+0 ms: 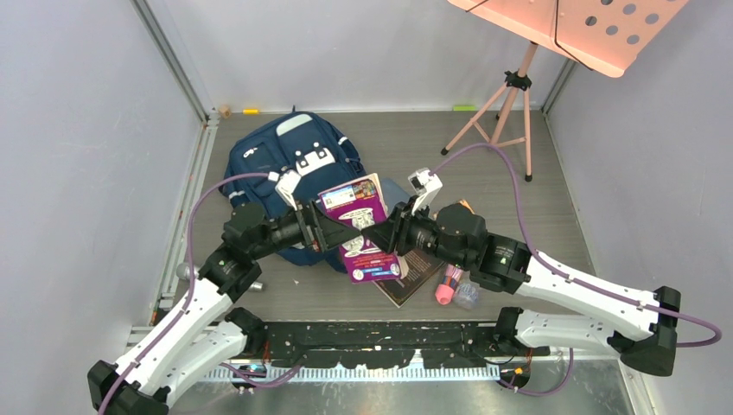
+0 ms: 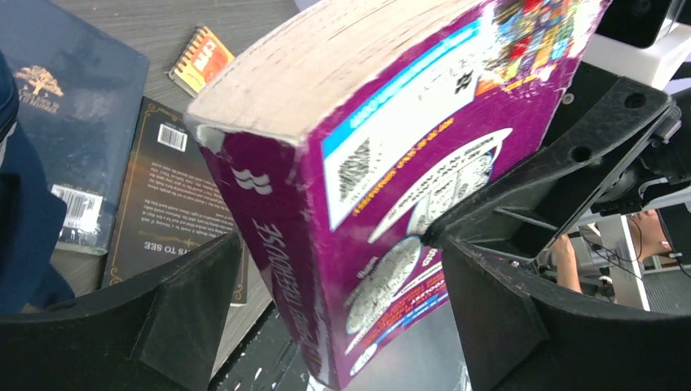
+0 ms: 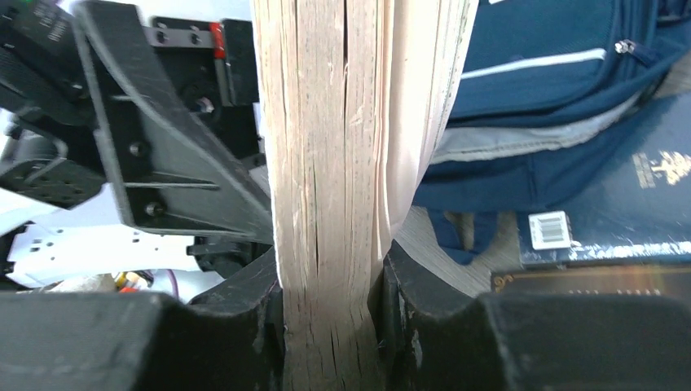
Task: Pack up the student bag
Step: Pick up the book from the center of the board.
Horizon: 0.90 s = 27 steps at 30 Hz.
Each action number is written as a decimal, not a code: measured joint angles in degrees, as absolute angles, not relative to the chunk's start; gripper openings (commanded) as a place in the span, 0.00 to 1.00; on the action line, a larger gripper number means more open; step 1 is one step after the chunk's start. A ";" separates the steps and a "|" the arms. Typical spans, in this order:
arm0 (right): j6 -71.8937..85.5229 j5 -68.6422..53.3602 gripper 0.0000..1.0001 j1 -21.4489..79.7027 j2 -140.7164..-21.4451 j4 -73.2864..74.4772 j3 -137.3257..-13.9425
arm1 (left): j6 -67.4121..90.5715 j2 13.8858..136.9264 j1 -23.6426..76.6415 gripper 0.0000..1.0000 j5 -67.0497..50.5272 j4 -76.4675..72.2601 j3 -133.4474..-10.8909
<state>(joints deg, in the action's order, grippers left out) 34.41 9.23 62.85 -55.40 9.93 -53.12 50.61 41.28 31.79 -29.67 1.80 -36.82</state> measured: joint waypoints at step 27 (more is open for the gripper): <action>31.46 -12.32 0.98 51.37 -53.41 5.54 -53.98 | 41.74 34.76 31.64 0.00 -36.58 0.05 -42.87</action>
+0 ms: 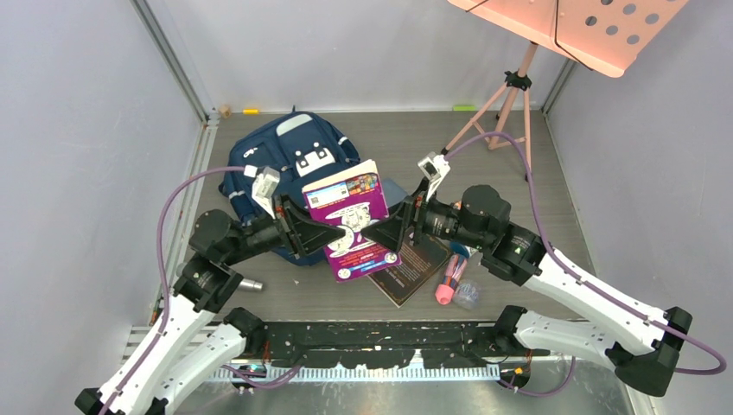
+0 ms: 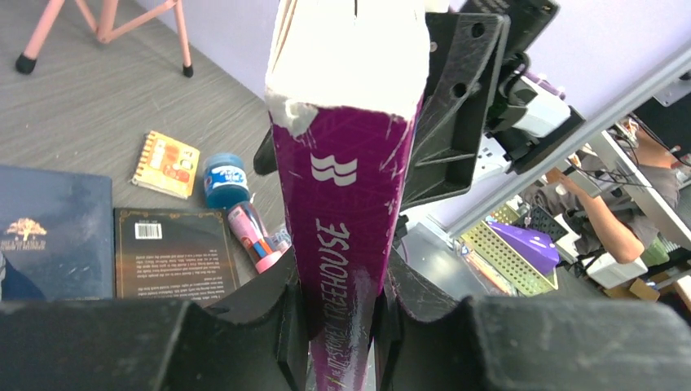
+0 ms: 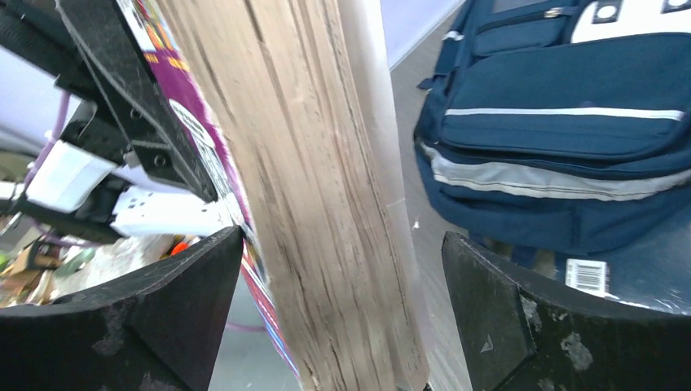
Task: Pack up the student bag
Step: Pick up the book from the center of the board.
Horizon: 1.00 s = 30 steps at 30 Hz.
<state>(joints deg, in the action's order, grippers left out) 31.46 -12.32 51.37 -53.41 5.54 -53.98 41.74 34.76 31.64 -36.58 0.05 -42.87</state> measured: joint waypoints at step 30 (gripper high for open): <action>31.59 -32.34 0.01 50.30 -57.56 4.21 -60.69 | 33.30 37.19 32.03 0.00 -39.64 8.62 -53.36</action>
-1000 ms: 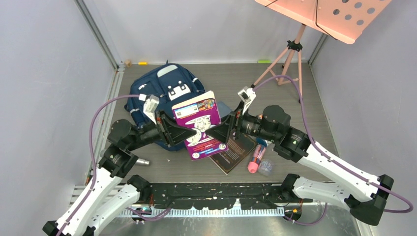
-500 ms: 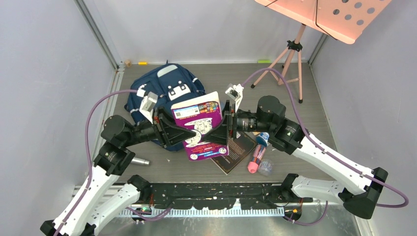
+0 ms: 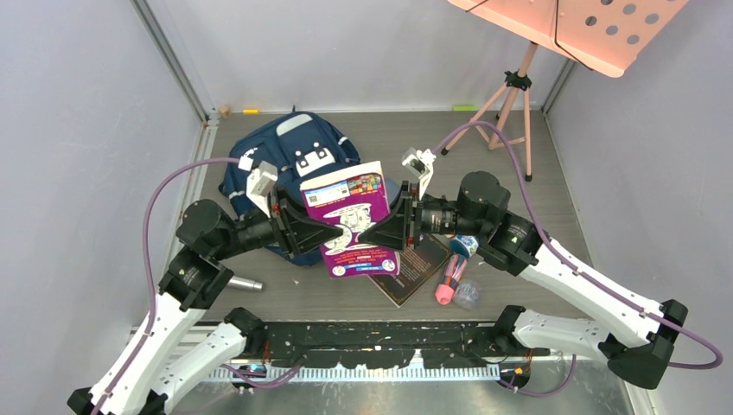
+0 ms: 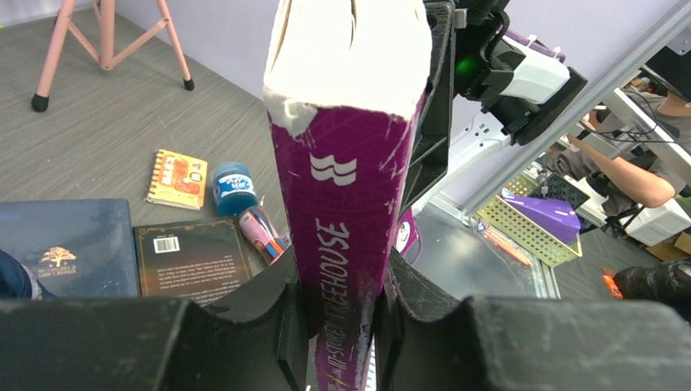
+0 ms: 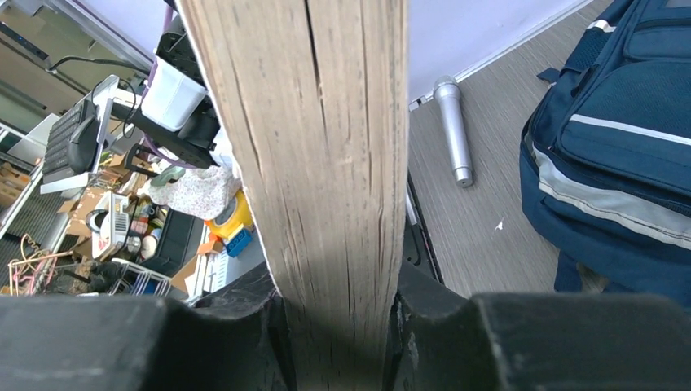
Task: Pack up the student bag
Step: Pick up the book from the center of the board.
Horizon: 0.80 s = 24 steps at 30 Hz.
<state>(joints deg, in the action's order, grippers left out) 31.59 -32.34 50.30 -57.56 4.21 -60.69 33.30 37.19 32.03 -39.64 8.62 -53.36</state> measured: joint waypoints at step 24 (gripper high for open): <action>36.38 2.70 0.00 34.13 -58.76 29.02 -55.13 | 5.52 70.11 31.86 0.97 0.80 44.97 -65.08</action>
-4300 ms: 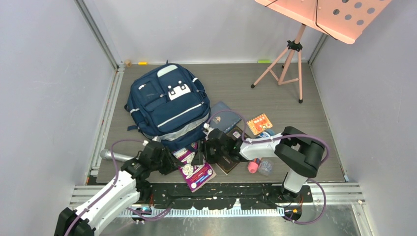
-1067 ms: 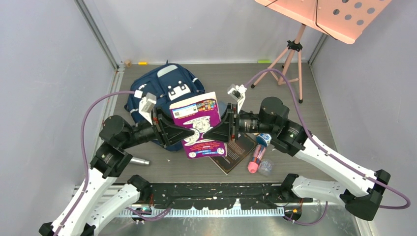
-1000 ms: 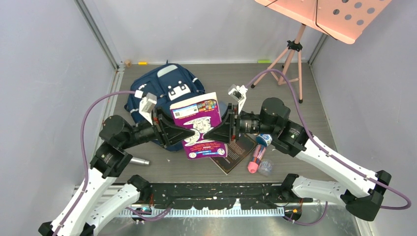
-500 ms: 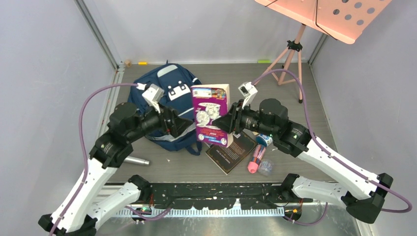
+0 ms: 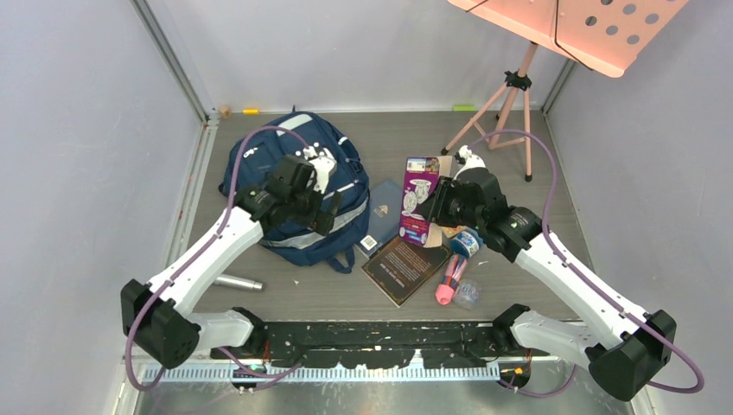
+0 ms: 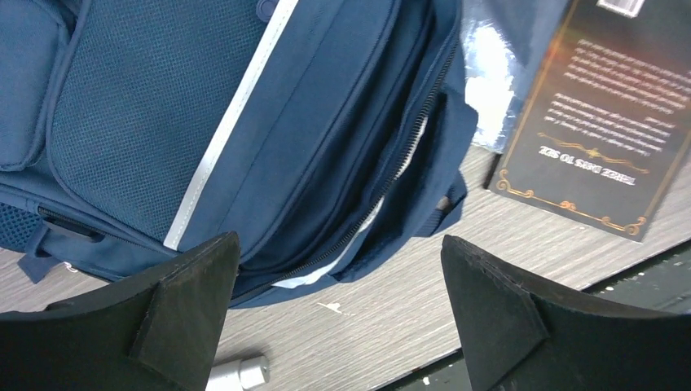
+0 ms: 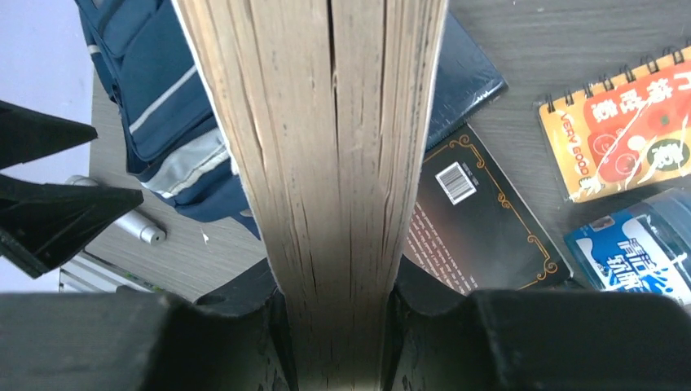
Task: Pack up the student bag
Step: Pick up the book from the center of the board, then place the book in the student bag.
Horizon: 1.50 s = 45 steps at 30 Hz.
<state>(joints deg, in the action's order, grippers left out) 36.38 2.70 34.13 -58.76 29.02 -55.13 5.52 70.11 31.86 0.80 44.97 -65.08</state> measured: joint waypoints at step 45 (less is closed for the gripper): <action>71.90 -10.81 0.00 46.76 -82.35 -7.66 -45.98 | 0.78 70.37 36.36 0.00 12.69 40.23 -72.82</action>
<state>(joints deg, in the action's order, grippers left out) 71.90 -10.81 46.76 -82.35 -7.66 -45.98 0.78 70.37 36.36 12.69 40.23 -72.82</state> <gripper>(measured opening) 0.352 0.020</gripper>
